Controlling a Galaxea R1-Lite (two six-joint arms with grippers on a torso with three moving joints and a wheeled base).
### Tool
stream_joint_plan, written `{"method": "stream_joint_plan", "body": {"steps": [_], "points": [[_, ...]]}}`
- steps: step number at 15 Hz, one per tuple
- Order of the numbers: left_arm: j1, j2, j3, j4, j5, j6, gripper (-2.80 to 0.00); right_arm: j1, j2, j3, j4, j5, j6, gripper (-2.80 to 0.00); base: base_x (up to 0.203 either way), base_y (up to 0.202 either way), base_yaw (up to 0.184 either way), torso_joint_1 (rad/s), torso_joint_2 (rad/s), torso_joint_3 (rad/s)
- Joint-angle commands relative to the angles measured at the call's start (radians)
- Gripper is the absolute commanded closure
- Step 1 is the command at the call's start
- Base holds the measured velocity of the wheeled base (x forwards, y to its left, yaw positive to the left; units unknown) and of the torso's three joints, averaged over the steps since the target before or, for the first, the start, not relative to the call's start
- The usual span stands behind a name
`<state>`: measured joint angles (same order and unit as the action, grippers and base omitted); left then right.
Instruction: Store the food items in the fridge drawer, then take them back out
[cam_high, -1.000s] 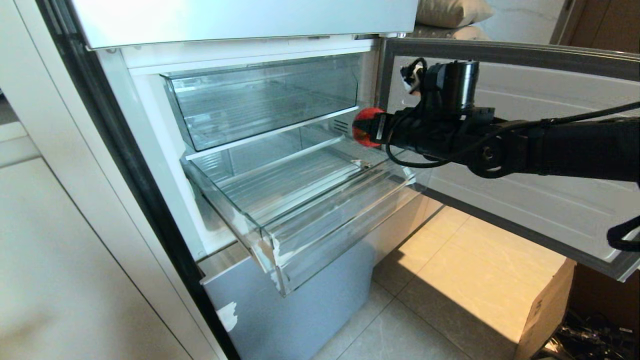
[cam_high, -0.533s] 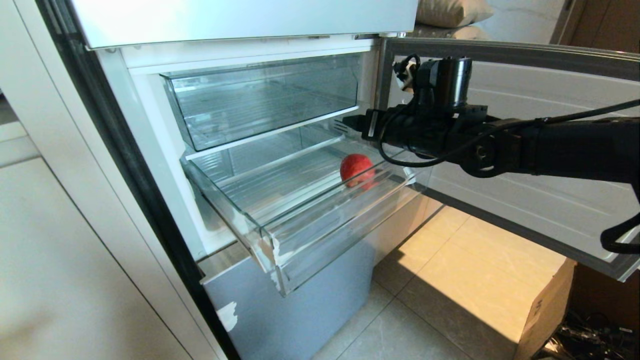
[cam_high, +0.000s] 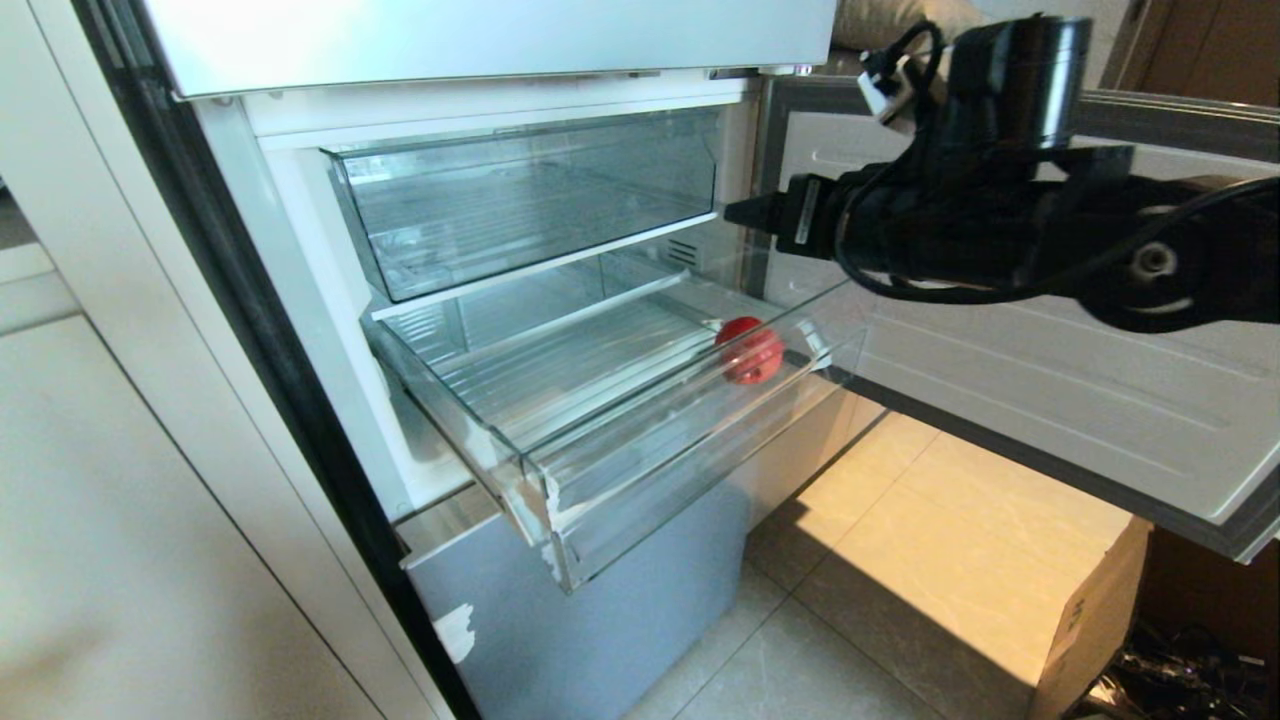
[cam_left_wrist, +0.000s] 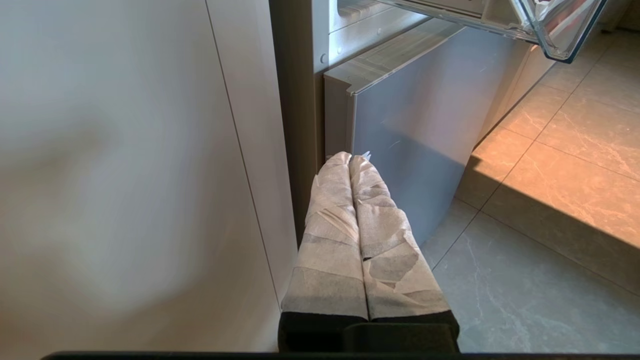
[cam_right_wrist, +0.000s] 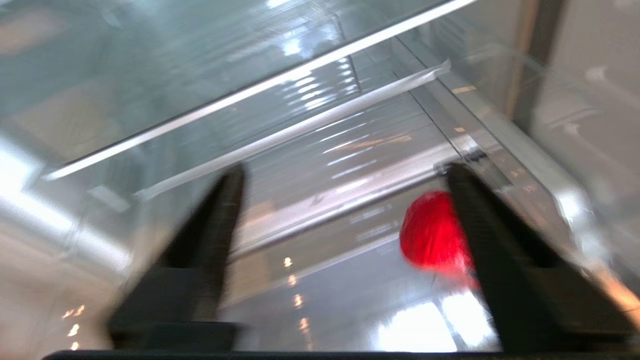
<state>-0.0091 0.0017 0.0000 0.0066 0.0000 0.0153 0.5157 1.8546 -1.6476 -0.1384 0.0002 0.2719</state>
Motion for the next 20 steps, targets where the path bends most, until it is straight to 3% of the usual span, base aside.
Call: {"method": "stream_joint_plan", "body": {"steps": [1, 4, 6, 7, 10, 11, 13, 14, 16, 17, 20], "points": [[0.000, 0.001, 0.000, 0.000, 0.000, 0.000, 0.00, 0.002, -0.311, 0.189, -0.001, -0.002, -0.003, 0.00, 0.000, 0.000, 0.000, 0.000, 0.00, 0.000], [0.000, 0.001, 0.000, 0.000, 0.000, 0.000, 0.00, -0.010, -0.712, 0.475, -0.001, -0.023, -0.012, 0.00, 0.000, 0.000, 0.000, 0.000, 0.00, 0.000], [0.000, 0.001, 0.000, 0.000, 0.000, 0.000, 0.00, -0.099, -0.968, 0.647, 0.000, -0.105, -0.040, 0.00, 0.000, 0.000, 0.000, 0.000, 0.00, 0.000], [0.000, 0.001, 0.000, 0.001, 0.000, 0.000, 0.00, -0.198, -1.058, 0.703, -0.001, -0.150, -0.053, 0.00, 0.000, 0.000, 0.000, 0.000, 0.00, 0.000], [0.000, 0.001, 0.000, 0.000, 0.000, 0.000, 0.00, -0.668, -1.143, 0.816, -0.006, -0.225, -0.072, 0.00, 0.000, 0.000, 0.000, 0.000, 0.00, 0.000], [0.000, 0.001, 0.000, 0.000, 0.000, 0.000, 0.00, -0.842, -1.129, 0.843, -0.014, -0.217, -0.069, 0.00, 0.000, 0.000, 0.000, 0.000, 0.00, 0.000], [0.000, 0.001, 0.000, 0.000, 0.000, 0.000, 0.00, -1.159, -1.061, 0.876, -0.040, -0.118, -0.046, 0.00, 0.000, 0.000, 0.000, 0.000, 0.00, 0.000], [0.000, 0.001, 0.000, 0.000, 0.000, 0.000, 0.00, -1.305, -1.001, 0.884, -0.052, -0.047, -0.026, -2.80, 0.000, 0.000, 0.000, 0.000, 0.00, 0.000], [0.000, 0.001, 0.000, 0.000, 0.000, 0.000, 0.00, -1.503, -0.825, 0.877, -0.073, 0.066, 0.021, -2.80, 0.000, 0.000, 0.000, 0.000, 0.00, 0.000], [0.000, 0.001, 0.000, 0.000, 0.000, 0.000, 0.00, -1.558, -0.729, 0.863, -0.091, 0.103, 0.038, -2.80, 0.000, 0.000, 0.000, 0.000, 0.00, 0.000], [0.000, 0.001, 0.000, 0.001, 0.000, 0.000, 0.00, -1.627, -0.471, 0.821, -0.215, 0.158, 0.068, -2.80, 0.000, 0.000, 0.000, 0.000, 0.00, 0.000]]}}
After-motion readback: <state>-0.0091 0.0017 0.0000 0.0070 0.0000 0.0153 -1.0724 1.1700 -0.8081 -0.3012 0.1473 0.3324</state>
